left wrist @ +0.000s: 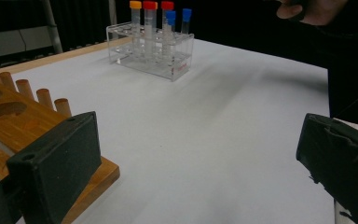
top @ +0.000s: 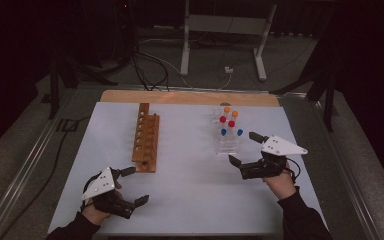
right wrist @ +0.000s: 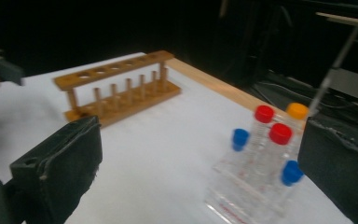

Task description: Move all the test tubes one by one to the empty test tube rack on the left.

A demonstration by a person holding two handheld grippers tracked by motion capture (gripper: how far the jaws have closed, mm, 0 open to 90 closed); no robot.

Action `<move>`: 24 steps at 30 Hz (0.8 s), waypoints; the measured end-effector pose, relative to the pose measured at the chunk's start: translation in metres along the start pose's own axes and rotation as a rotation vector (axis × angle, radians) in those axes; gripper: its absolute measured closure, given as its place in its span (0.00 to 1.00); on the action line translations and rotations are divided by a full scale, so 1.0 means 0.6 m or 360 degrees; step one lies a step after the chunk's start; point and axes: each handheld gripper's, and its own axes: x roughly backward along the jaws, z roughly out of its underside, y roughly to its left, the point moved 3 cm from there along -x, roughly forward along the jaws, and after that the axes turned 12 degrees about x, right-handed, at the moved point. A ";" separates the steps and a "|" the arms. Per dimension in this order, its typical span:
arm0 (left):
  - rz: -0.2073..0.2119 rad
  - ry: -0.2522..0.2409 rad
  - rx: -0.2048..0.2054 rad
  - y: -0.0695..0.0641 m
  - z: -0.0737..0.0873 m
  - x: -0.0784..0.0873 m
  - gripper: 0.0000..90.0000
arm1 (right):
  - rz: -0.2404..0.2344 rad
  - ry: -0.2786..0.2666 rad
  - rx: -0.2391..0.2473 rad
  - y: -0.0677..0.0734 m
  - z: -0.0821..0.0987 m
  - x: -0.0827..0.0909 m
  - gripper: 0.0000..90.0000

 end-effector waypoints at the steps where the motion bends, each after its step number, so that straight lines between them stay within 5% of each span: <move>1: 0.0001 -0.0006 0.0000 0.000 -0.001 0.000 0.01 | 0.0021 0.0020 -0.0014 -0.008 0.002 -0.004 0.00; 24: 0.0008 -0.0011 -0.0004 -0.001 -0.001 0.000 0.01 | 0.0185 0.0160 -0.0232 -0.074 0.057 -0.052 0.05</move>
